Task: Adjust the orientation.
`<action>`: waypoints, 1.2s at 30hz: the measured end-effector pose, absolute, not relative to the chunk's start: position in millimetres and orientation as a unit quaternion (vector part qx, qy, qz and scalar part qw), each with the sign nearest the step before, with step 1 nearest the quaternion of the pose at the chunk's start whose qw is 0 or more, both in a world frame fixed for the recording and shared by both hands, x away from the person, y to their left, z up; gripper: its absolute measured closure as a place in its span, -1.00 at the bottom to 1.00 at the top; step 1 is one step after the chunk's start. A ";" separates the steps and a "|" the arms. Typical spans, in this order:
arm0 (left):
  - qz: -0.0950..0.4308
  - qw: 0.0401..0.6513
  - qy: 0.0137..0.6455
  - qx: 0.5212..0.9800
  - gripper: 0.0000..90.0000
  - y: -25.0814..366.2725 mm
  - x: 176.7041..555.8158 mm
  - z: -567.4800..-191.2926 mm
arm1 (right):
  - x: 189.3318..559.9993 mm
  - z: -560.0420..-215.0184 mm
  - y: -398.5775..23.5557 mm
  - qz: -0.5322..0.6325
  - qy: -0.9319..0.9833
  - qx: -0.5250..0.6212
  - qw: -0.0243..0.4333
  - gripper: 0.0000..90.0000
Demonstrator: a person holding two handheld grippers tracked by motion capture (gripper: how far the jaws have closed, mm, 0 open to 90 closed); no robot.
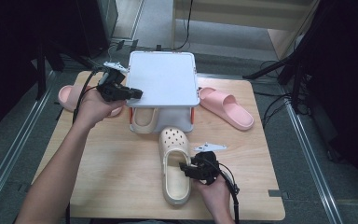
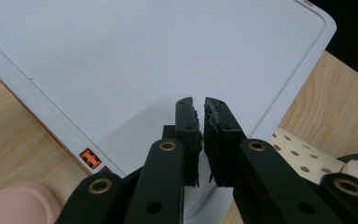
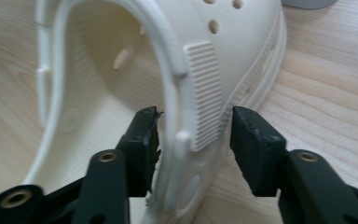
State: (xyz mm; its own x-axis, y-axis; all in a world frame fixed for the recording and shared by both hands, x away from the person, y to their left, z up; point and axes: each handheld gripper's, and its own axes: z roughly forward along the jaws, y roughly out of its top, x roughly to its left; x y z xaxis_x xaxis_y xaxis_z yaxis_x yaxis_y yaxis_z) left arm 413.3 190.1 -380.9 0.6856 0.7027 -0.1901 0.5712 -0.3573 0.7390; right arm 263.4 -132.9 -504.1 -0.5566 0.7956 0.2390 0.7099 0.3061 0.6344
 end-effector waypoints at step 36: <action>0.098 0.417 0.383 0.819 0.84 188.6 408.2 -383.3 | 314.3 -454.2 -150.9 0.376 0.771 0.496 0.135 0.72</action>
State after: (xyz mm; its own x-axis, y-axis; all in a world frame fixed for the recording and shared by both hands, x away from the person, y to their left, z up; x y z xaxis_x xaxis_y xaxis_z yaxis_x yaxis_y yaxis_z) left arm 408.2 188.6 -383.3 0.6875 0.7088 -0.1579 0.5449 -0.3599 0.7573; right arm 314.3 -150.9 -454.2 -0.4725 0.8659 0.1641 0.6633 0.2268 0.7132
